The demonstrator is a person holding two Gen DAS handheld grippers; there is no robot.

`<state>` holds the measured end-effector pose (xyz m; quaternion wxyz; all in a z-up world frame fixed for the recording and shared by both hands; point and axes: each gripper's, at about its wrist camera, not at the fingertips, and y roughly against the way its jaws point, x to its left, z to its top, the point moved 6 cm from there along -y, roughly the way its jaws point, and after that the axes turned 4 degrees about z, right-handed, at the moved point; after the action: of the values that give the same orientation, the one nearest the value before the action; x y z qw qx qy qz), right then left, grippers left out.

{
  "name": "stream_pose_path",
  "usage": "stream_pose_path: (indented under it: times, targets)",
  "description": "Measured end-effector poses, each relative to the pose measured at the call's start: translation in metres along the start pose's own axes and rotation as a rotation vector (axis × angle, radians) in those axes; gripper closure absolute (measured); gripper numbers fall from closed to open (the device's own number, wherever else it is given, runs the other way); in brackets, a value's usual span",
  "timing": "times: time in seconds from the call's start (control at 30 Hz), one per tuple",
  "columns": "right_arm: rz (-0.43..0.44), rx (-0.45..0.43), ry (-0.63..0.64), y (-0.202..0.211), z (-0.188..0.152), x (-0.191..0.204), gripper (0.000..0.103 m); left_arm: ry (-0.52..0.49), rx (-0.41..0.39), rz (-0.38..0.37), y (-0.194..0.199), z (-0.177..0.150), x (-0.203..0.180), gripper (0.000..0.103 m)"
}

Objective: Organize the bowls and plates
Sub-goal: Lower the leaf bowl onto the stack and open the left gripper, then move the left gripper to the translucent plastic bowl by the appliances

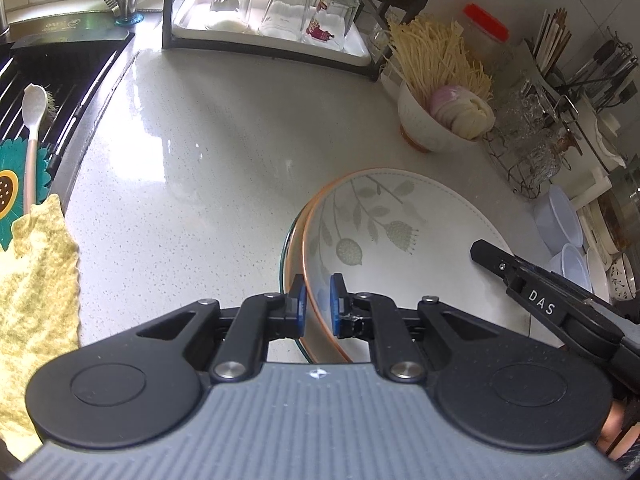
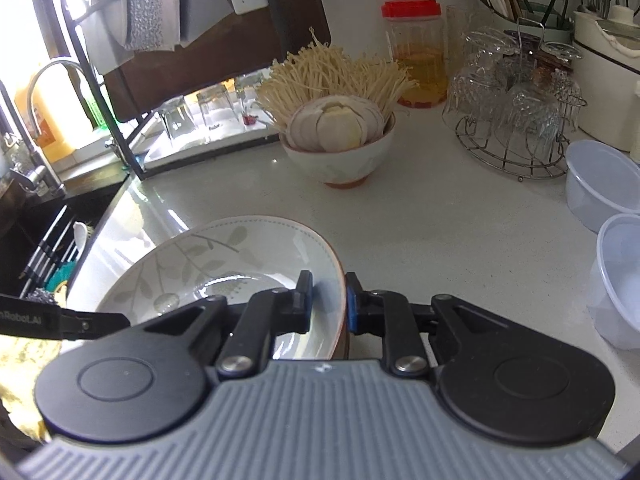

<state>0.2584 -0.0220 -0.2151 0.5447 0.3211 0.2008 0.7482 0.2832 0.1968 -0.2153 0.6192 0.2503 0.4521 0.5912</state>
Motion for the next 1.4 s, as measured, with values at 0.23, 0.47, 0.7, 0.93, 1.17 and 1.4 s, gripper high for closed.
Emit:
stream_pose_path:
  times: [0.23, 0.47, 0.7, 0.93, 1.17, 1.4]
  targets:
    - [0.002, 0.000, -0.029, -0.004, -0.011, -0.003, 0.077, 0.002, 0.014, -0.016, 0.001, -0.002, 0.000, 0.089]
    - [-0.001, 0.009, -0.055, -0.005, -0.012, -0.002, 0.077, 0.035, 0.033, -0.035, 0.012, -0.001, 0.002, 0.073]
    - [0.017, 0.008, -0.101, 0.011, -0.009, -0.006, 0.077, 0.006, 0.029, -0.015, 0.029, -0.001, -0.002, 0.061]
    - [0.029, -0.037, -0.088, 0.049, 0.001, -0.001, 0.077, -0.032, -0.039, -0.025, 0.064, -0.004, -0.019, 0.061]
    - [0.064, -0.096, -0.043, 0.108, 0.011, 0.005, 0.077, -0.088, -0.157, -0.030, 0.121, -0.014, -0.057, 0.061]
    - [0.096, -0.129, 0.001, 0.160, 0.007, 0.002, 0.077, -0.097, -0.234, -0.040, 0.161, -0.036, -0.088, 0.061]
